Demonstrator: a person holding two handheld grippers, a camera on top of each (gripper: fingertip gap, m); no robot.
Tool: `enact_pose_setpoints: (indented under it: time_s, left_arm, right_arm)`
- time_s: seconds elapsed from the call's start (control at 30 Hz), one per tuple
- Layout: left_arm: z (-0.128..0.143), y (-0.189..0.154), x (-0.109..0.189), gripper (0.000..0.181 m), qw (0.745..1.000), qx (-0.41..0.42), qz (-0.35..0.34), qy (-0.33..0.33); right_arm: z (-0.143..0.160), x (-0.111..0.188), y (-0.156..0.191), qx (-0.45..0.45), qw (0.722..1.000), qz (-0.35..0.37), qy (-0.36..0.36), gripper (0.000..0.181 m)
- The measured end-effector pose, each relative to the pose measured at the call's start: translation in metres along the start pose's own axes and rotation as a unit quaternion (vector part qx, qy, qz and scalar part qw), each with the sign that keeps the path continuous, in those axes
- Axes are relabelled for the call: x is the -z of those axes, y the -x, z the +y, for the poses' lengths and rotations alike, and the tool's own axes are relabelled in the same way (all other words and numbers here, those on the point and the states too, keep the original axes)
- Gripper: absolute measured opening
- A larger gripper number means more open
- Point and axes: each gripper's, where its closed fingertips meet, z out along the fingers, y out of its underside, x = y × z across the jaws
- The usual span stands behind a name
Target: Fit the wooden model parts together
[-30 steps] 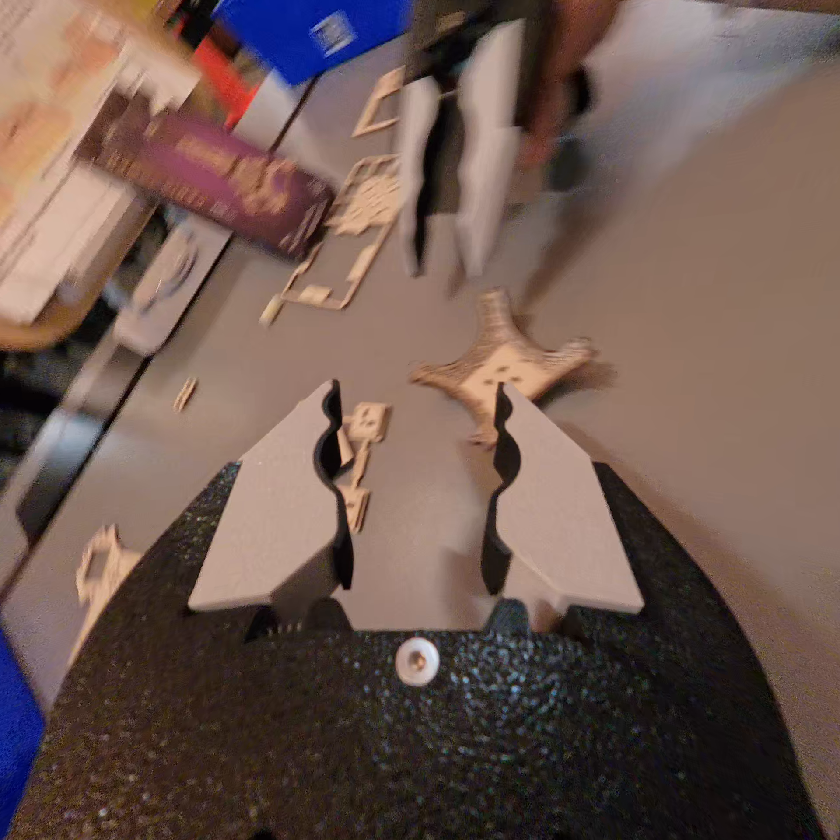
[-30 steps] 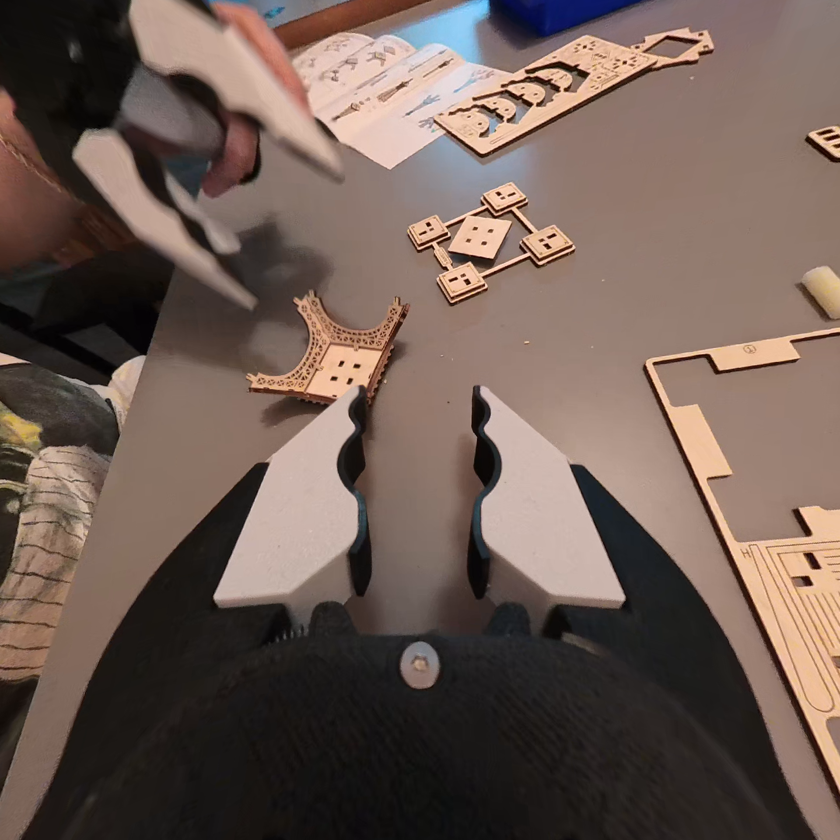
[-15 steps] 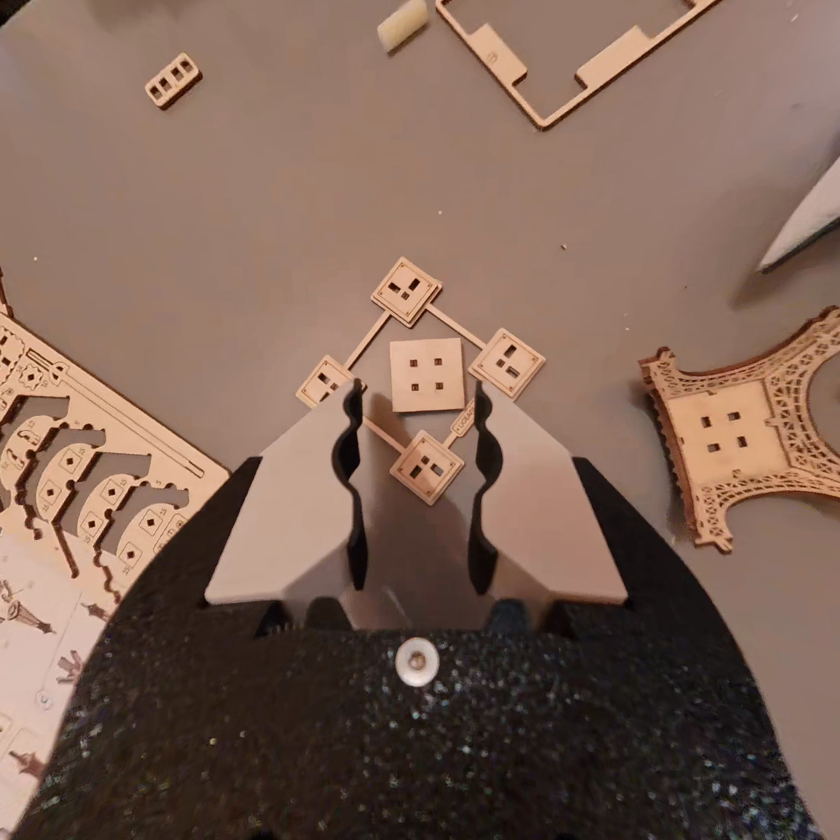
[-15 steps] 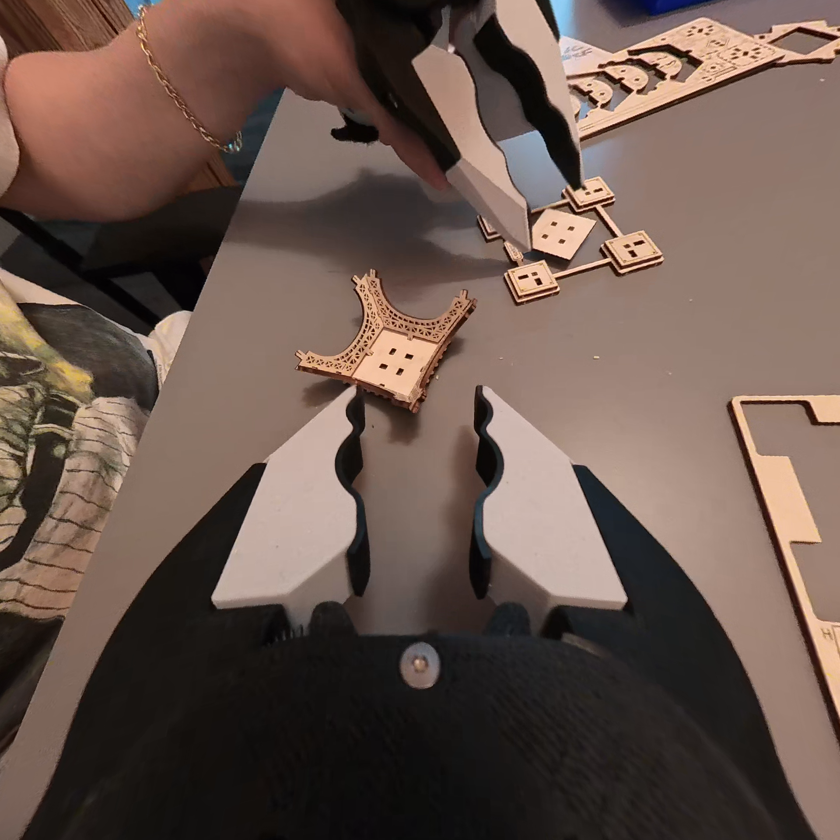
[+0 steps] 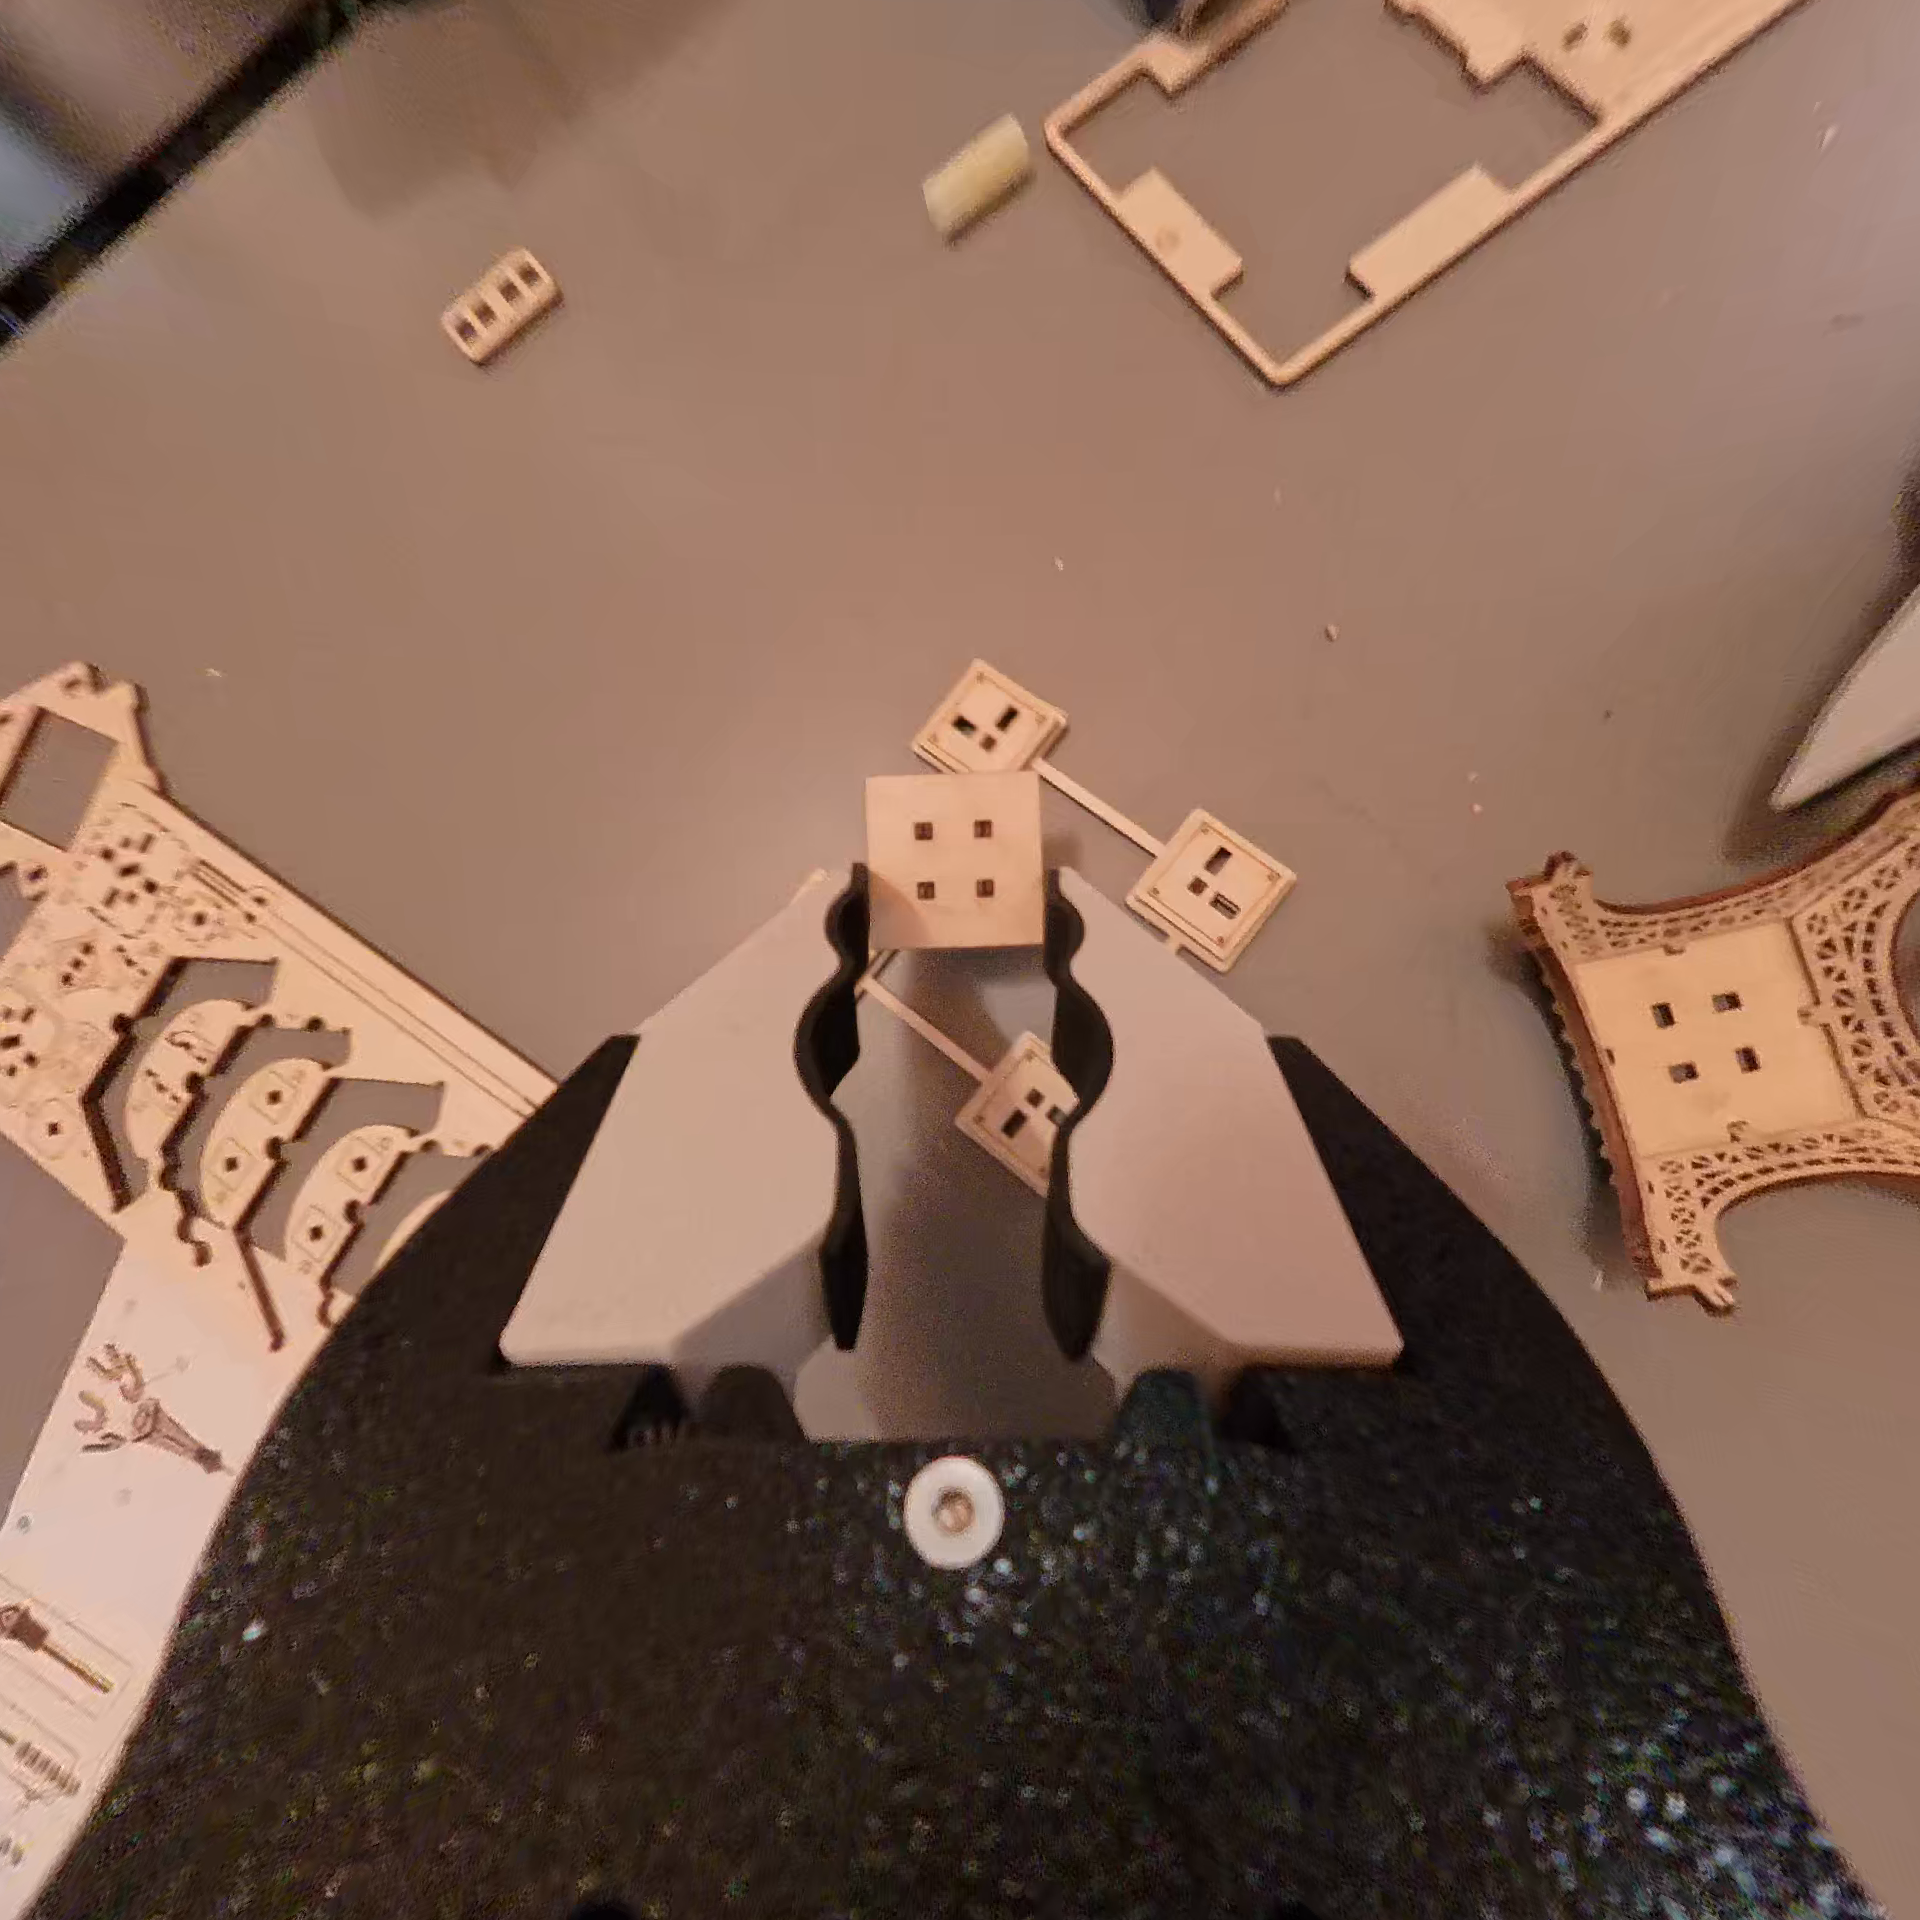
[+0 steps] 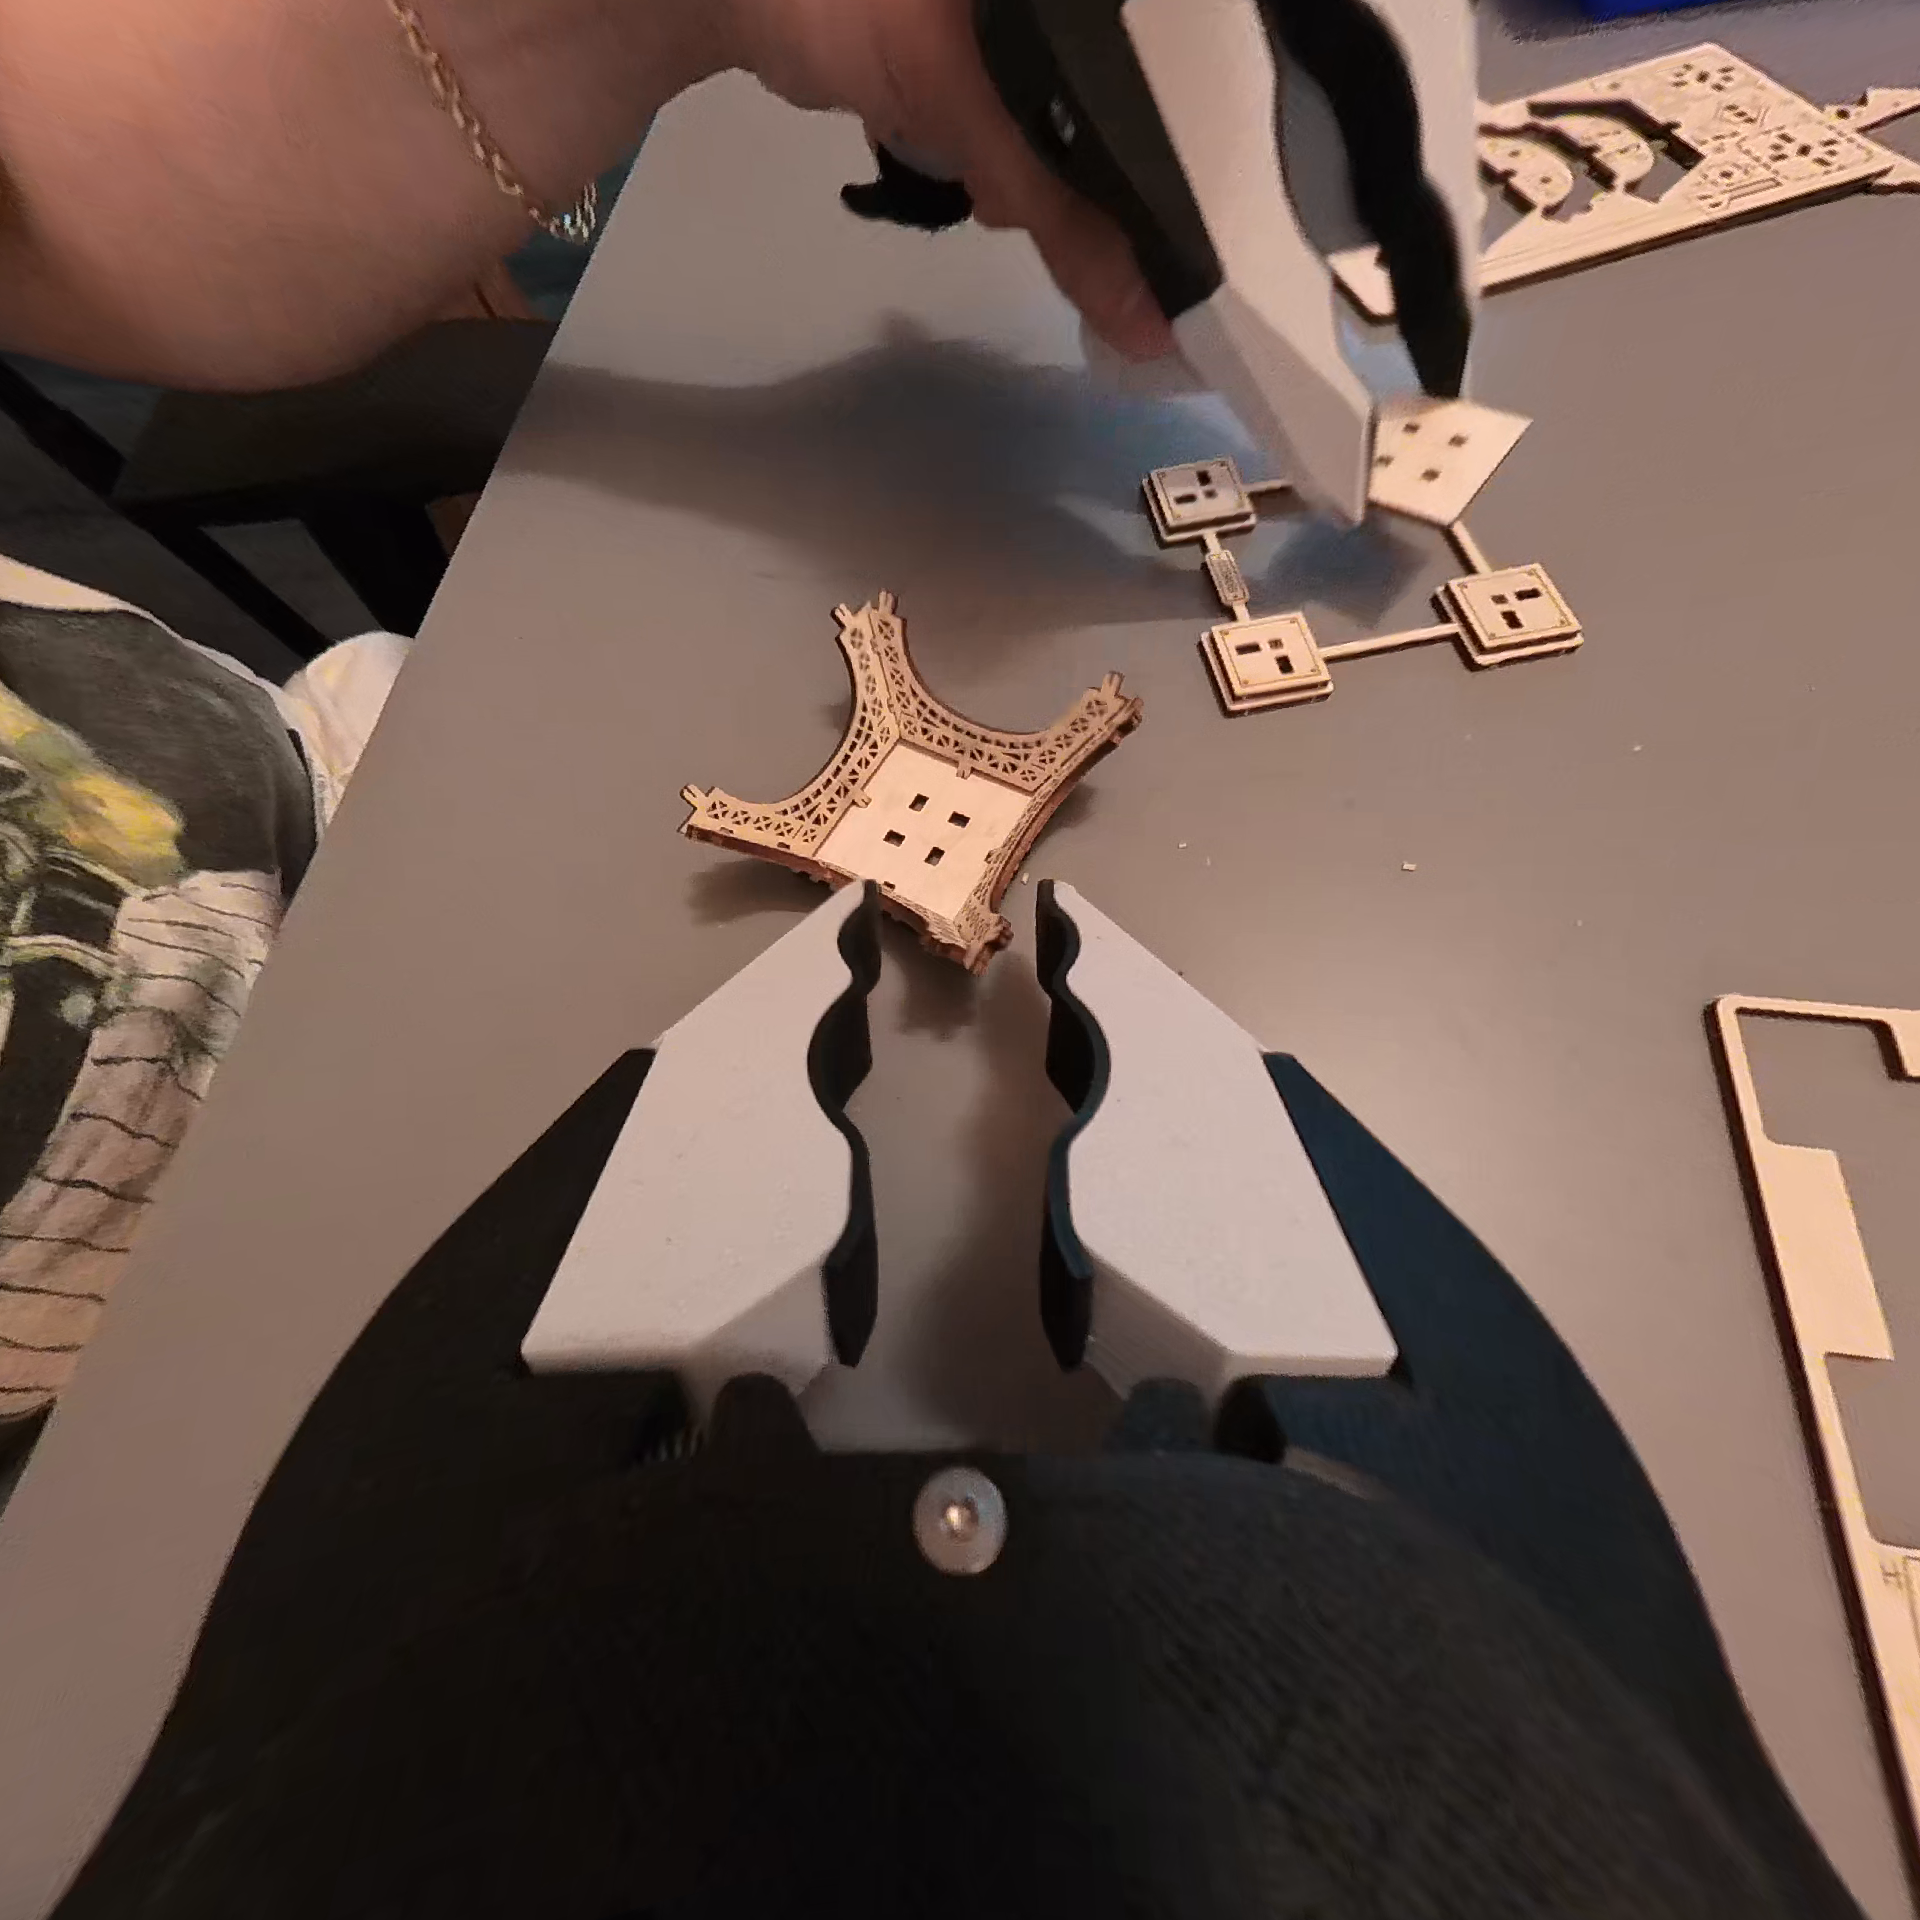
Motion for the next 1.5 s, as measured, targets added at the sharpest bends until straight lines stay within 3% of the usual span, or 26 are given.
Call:
enact_pose_setpoints:
  time_s: [0.33, 0.7, 0.87, 1.0, 1.2, 1.33, 1.5]
  left_arm:
    - [-0.041, 0.023, 0.022, 0.031, 0.985, 0.0, -0.001, -0.173]
    - [-0.054, 0.037, 0.013, 0.031, 0.977, 0.01, 0.034, -0.21]
    - [-0.052, 0.033, 0.017, 0.031, 0.971, 0.018, 0.051, -0.231]
    - [-0.04, 0.006, 0.016, 0.031, 0.974, 0.01, 0.122, -0.193]
    - [-0.031, -0.013, -0.001, 0.031, 0.984, -0.025, 0.113, -0.137]
    - [-0.019, -0.008, -0.011, 0.031, 0.991, -0.028, 0.085, -0.097]
    - [-0.017, -0.006, -0.015, 0.03, 0.992, -0.002, 0.086, -0.088]
  right_arm:
    - [-0.003, -0.007, -0.006, 0.029, 0.999, 0.027, 0.006, 0.015]
    - [-0.002, 0.019, -0.068, -0.047, 0.982, 0.18, -0.023, 0.016]
    - [0.003, 0.03, -0.068, -0.05, 0.982, 0.183, -0.013, 0.048]
    - [0.008, 0.065, -0.084, -0.091, 0.971, 0.214, -0.057, 0.049]
    - [0.038, 0.132, -0.133, -0.127, 0.911, 0.39, -0.047, 0.048]
    - [0.055, 0.146, -0.143, -0.119, 0.891, 0.439, -0.006, 0.05]
    - [0.065, 0.145, -0.146, -0.133, 0.887, 0.442, 0.006, 0.05]
